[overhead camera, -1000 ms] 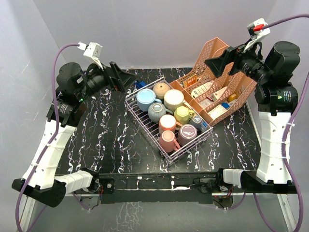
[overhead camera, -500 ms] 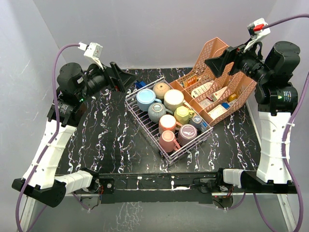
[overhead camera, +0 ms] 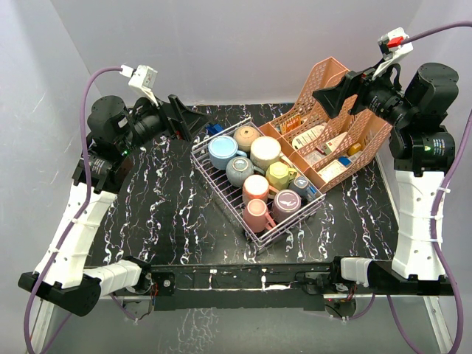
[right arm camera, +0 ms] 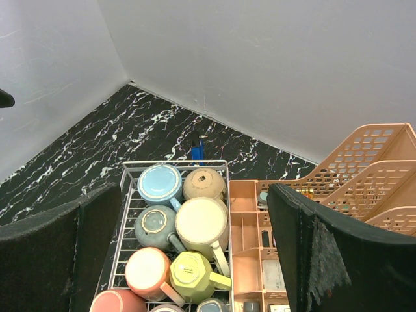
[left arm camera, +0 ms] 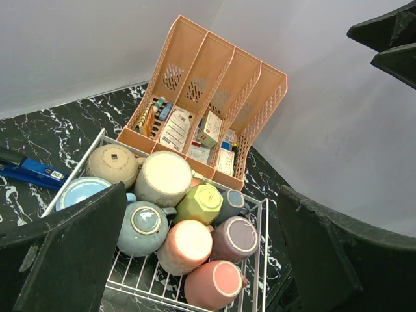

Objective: Load the cups into the dish rack
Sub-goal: Reset both arms

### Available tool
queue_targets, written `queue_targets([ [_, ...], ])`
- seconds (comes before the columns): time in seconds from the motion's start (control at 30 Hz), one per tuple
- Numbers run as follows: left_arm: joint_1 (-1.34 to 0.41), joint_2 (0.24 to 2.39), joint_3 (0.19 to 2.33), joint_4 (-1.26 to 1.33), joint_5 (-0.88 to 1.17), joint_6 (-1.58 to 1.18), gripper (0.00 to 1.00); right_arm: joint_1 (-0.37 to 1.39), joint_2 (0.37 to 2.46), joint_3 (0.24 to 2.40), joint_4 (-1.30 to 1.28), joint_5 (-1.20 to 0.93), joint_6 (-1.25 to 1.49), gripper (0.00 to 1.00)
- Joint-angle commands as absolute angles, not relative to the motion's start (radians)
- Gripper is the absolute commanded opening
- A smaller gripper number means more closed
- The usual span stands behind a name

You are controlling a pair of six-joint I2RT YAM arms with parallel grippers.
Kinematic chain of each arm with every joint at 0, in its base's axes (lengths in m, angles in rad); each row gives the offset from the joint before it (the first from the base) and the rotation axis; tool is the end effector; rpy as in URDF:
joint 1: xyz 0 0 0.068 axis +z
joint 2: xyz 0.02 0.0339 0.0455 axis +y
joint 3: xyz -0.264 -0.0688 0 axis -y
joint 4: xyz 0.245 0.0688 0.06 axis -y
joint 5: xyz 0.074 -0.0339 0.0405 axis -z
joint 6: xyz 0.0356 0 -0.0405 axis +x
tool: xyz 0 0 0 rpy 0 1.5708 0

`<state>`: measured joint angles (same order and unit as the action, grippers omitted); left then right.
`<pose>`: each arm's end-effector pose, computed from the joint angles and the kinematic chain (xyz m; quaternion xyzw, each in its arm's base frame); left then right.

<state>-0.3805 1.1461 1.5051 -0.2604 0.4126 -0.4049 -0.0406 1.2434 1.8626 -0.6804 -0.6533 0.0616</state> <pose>0.2042 -0.0970 0.5068 0.1438 0.6590 -0.4047 0.6175 0.2026 0.0134 0.5483 -0.1843 0.7002 0.2405 0.6464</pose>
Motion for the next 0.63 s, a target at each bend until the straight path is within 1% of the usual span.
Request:
queue_targets([
  [0.0,-0.376,1.121,1.504,-0.226,0.436,-0.408,0.97,-0.043,1.225,1.873,-0.631,-0.645,0.069,0.98],
  [0.6,-0.374,1.122,1.502,-0.22,0.445,-0.411,0.97,-0.043,1.221,1.864,-0.633,-0.642,0.053,0.98],
])
